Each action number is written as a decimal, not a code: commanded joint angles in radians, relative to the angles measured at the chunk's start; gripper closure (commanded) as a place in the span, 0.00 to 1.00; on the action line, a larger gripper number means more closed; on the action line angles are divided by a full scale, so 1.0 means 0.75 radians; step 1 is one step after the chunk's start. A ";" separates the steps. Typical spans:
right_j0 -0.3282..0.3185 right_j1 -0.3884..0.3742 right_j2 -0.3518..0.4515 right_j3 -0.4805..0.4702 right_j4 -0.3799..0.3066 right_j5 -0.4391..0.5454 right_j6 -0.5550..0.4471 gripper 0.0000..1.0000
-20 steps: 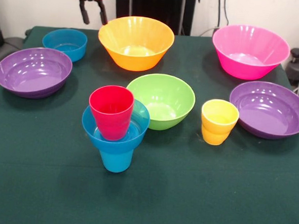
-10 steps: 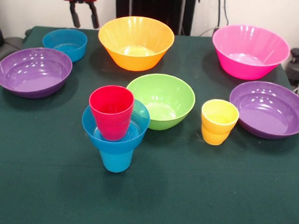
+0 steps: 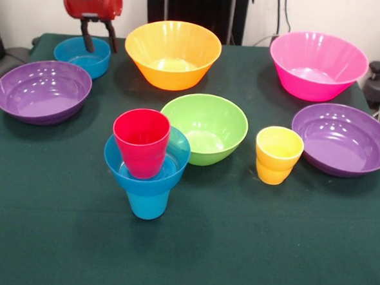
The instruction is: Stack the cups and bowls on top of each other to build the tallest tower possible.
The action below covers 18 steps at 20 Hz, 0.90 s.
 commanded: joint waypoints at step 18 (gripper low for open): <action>0.176 0.207 -0.365 -0.070 -0.231 -0.135 0.113 0.00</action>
